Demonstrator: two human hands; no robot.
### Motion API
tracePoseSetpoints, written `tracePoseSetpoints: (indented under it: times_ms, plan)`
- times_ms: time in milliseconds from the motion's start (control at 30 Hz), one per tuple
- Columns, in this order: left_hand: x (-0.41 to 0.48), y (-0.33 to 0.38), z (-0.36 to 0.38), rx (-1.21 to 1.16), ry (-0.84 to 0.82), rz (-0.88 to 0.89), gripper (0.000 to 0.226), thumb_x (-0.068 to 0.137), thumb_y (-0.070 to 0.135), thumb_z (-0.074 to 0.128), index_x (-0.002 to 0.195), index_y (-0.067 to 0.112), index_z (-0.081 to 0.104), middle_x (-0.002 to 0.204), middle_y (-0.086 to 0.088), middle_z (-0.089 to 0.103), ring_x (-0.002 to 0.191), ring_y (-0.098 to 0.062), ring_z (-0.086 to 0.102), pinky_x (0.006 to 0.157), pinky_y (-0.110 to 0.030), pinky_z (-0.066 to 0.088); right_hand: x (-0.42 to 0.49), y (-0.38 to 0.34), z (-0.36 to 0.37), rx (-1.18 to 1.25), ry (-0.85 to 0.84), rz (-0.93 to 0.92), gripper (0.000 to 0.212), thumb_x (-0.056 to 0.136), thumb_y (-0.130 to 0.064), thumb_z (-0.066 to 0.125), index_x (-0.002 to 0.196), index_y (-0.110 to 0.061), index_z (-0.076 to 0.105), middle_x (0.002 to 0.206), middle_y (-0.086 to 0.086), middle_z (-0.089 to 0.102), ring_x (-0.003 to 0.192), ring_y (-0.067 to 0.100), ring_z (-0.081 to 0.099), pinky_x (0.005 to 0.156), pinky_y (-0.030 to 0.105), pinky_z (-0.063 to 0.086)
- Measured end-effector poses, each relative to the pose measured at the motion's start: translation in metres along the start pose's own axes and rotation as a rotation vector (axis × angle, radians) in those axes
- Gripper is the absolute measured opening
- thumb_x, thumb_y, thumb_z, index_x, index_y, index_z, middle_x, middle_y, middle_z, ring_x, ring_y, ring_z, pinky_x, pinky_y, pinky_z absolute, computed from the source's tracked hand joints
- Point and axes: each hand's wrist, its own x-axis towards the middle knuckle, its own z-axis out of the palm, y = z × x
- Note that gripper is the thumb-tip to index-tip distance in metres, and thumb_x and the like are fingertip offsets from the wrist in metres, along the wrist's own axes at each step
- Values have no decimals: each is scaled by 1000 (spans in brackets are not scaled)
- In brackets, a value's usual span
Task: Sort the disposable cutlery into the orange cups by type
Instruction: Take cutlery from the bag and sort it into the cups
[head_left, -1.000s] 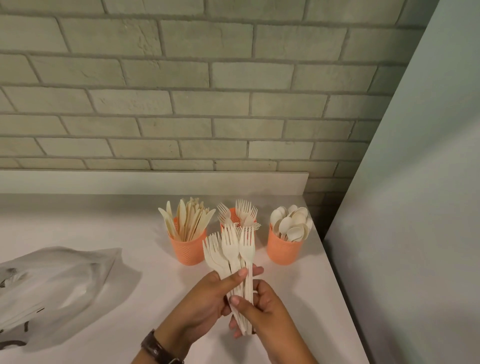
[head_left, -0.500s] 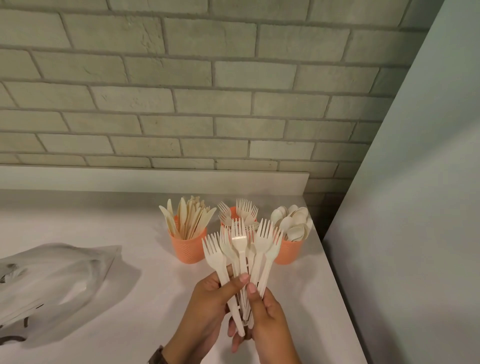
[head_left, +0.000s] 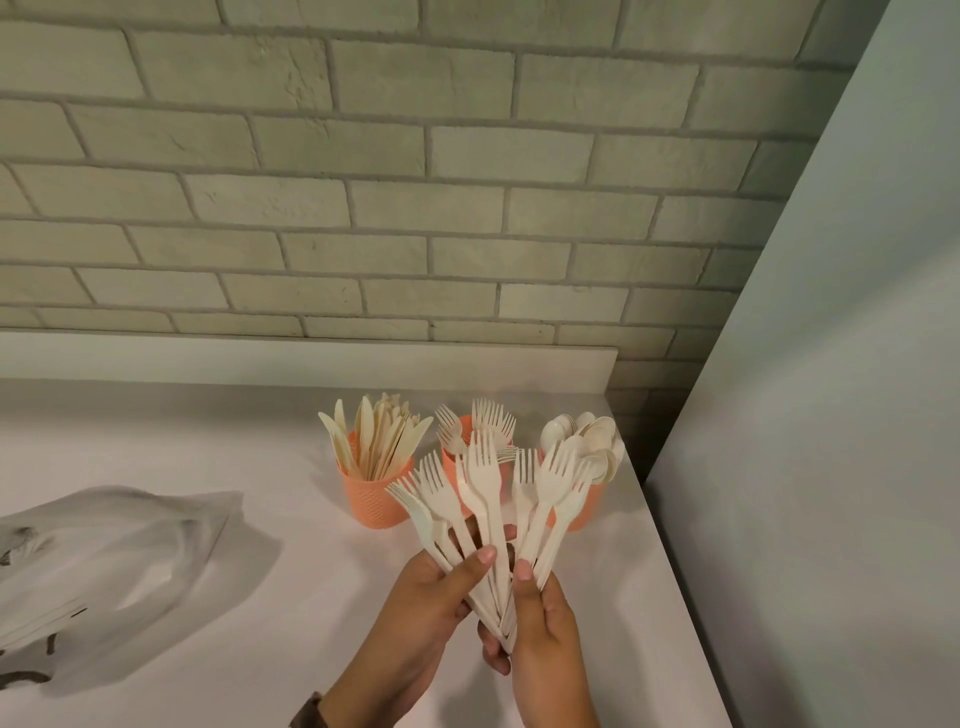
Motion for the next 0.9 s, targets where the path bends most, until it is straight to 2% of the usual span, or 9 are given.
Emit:
tracePoseSetpoints:
  times_ms: [100, 167, 267, 367, 500, 633, 733, 833, 900]
  plan:
    - [1, -3, 2, 51, 46, 15, 27, 79, 29, 61, 102, 22, 71, 95, -20, 72, 74, -46, 60, 65, -48, 52, 0, 1, -1, -44, -17, 6, 30, 100, -25, 34, 109, -17, 61, 57, 9, 50, 43, 11, 43, 39, 19, 35]
    - [1, -2, 0, 55, 67, 6, 30, 79, 30, 61, 106, 18, 68, 91, -19, 72, 68, -46, 60, 67, -49, 52, -1, 2, -1, -43, -28, 11, 32, 100, -25, 34, 109, -12, 62, 54, 10, 49, 43, 12, 42, 39, 20, 35]
    - [1, 1, -4, 49, 30, -8, 33, 85, 33, 62, 108, 11, 66, 77, -24, 69, 48, -34, 56, 53, -39, 53, -3, 0, -1, -12, -58, 8, 30, 99, -27, 38, 104, -13, 63, 50, 8, 51, 42, 14, 43, 41, 23, 33]
    - [2, 3, -9, 82, -12, -22, 35, 80, 35, 62, 107, 14, 66, 76, -23, 67, 51, -34, 57, 50, -34, 51, -4, -2, -2, -24, -126, -2, 29, 97, -32, 43, 103, -13, 64, 53, 10, 56, 42, 15, 44, 41, 25, 33]
    - [6, 3, -12, 211, -17, -55, 31, 76, 43, 68, 90, 15, 70, 66, -10, 66, 50, -21, 57, 41, -20, 38, -1, 1, -1, -127, -255, 7, 31, 99, -34, 35, 108, -18, 60, 58, 7, 64, 43, 15, 47, 44, 25, 37]
    - [9, 1, -16, 290, -53, -93, 34, 70, 46, 67, 94, 22, 74, 86, -16, 71, 63, -28, 64, 37, -21, 41, 7, 8, -4, -216, -388, 35, 41, 82, -41, 37, 122, -34, 46, 59, -1, 61, 47, 11, 51, 47, 24, 41]
    - [10, 0, -18, 280, -79, -110, 36, 70, 40, 68, 100, 20, 69, 91, -9, 73, 73, -23, 67, 43, -24, 47, 10, 7, -11, -279, -502, 79, 40, 86, -34, 38, 126, -40, 35, 66, -4, 59, 56, 8, 55, 52, 22, 44]
    - [14, -6, -22, 292, -55, -120, 31, 67, 40, 71, 87, 17, 68, 85, -8, 72, 82, -21, 68, 68, -27, 54, 13, 5, -14, -334, -554, 89, 42, 96, -18, 36, 130, -41, 29, 75, -5, 61, 65, 8, 61, 61, 24, 49]
    - [16, -8, -22, 328, -63, -115, 31, 70, 43, 70, 83, 14, 68, 79, -11, 68, 77, -28, 66, 63, -34, 52, 16, 6, -15, -355, -542, 86, 44, 98, -14, 36, 132, -41, 28, 83, -5, 64, 74, 10, 64, 69, 26, 52]
